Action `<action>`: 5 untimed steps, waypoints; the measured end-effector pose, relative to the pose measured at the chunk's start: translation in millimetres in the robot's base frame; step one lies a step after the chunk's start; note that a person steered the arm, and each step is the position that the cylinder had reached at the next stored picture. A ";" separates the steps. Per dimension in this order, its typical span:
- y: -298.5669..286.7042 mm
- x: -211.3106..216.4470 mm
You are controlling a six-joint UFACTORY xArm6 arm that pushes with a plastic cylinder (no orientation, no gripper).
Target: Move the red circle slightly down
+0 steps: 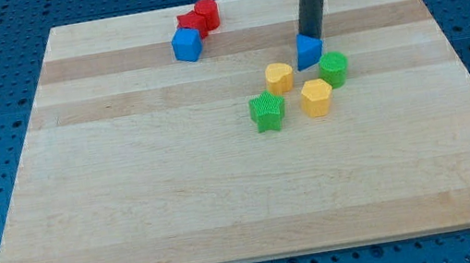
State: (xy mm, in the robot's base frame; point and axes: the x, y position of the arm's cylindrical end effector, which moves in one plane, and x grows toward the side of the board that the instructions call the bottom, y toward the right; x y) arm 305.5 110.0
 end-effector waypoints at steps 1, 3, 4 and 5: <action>-15.9 -39.5; -80.8 -105.8; -117.8 -111.4; -167.4 -113.8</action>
State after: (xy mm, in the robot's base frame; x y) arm 191.7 -57.4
